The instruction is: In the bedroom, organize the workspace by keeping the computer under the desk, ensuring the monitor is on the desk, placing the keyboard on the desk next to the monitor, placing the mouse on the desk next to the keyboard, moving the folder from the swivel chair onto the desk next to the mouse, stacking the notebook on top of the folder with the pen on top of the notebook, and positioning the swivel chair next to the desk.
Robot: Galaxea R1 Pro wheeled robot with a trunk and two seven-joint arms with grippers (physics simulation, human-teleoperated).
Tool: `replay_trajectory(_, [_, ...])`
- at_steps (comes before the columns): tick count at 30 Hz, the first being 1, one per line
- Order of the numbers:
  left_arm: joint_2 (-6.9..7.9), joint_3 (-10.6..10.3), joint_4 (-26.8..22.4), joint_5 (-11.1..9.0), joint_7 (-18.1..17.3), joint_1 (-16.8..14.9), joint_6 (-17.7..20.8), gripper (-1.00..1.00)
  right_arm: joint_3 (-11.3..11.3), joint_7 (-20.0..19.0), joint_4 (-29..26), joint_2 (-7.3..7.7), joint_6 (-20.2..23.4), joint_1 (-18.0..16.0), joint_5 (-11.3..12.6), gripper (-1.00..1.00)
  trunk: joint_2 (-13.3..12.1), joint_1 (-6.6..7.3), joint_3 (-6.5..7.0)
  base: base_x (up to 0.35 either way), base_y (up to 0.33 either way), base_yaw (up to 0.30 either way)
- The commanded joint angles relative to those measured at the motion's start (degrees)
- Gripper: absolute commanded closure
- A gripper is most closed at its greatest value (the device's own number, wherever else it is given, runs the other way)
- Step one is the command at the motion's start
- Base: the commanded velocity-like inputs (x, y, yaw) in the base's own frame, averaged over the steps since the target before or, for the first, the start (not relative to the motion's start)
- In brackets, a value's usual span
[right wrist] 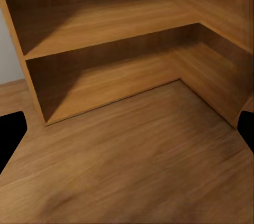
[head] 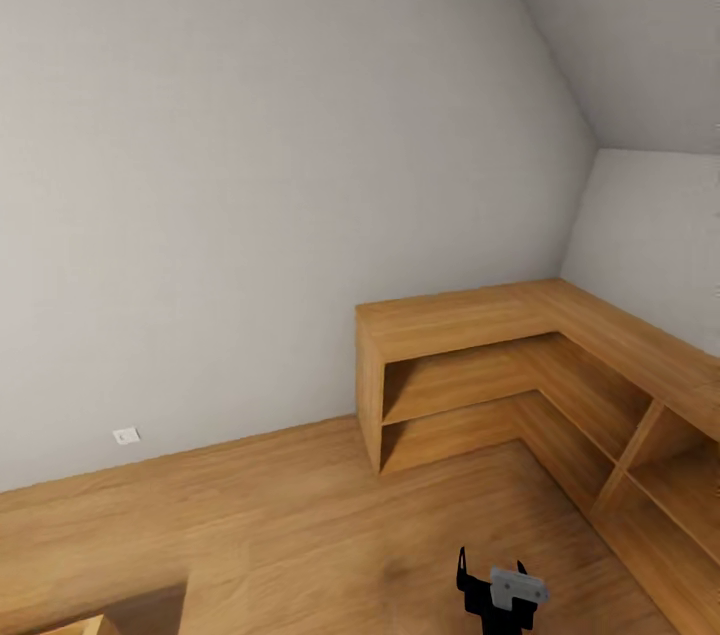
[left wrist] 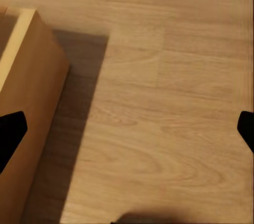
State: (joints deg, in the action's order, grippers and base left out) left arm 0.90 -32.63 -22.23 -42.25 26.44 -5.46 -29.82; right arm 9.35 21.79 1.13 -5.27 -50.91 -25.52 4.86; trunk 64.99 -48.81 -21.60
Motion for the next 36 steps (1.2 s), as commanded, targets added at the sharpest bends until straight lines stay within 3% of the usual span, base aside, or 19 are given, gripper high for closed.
replay_trajectory(1, [0.07, -0.46, -0.09, -0.29, 0.45, -0.02, -0.15, -1.0, 0.51, 0.08, 0.15, -0.04, -0.21, -0.07, 0.5, -1.0, 0.04, -0.04, -0.01, 0.333, 0.0, -0.208])
replay_trajectory(17, [0.08, -0.42, -0.09, -0.36, 0.48, -0.03, -0.15, -1.0, 0.5, -2.68, 0.17, -0.05, -0.17, -0.1, 0.5, -1.0, 0.04, -0.04, 0.86, 0.32, 0.017, -0.21])
replay_trajectory(28, [0.07, -0.42, -0.09, -0.38, 0.51, -0.06, -0.15, -1.0, 0.49, -2.8, 0.1, -0.01, -0.2, -0.07, 0.5, -1.0, 0.04, -0.04, 1.45, 0.045, 0.006, -0.214])
replay_trajectory(36, [0.07, -0.41, -0.09, -0.38, 0.54, -0.05, -0.15, -1.0, 0.49, -2.81, 0.1, -0.02, -0.16, -0.07, 0.5, -1.0, 0.04, -0.04, 1.81, 0.239, 0.0, -0.232])
